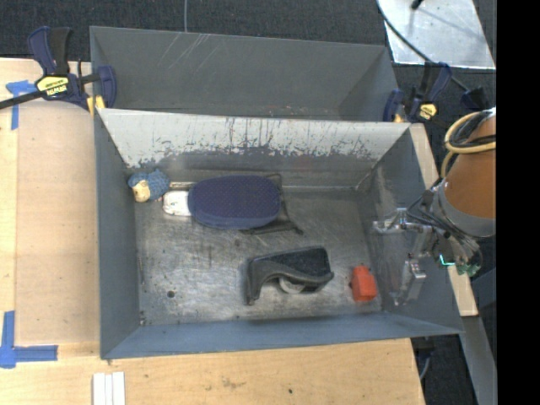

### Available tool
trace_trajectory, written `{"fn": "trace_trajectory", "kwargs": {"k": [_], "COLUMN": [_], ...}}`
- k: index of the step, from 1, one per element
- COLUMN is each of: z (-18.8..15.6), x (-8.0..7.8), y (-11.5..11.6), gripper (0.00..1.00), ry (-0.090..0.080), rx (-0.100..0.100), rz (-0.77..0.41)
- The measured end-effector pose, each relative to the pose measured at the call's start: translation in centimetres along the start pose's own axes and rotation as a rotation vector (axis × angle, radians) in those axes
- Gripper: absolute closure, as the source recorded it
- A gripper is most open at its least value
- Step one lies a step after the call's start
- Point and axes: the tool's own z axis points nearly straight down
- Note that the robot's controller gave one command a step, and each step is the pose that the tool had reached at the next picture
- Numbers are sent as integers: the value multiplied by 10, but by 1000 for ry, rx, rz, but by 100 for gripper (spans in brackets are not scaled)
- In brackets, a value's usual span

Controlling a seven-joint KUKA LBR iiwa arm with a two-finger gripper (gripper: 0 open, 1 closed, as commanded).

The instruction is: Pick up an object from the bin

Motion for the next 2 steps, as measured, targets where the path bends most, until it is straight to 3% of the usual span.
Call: {"fn": "trace_trajectory", "kwargs": {"k": [1,2], "z": [70,40], "x": [-13,-3], "y": [98,173], "gripper": [0,0], "ry": [-14,-10], "rx": [3,-3], "rz": [-131,24]}}
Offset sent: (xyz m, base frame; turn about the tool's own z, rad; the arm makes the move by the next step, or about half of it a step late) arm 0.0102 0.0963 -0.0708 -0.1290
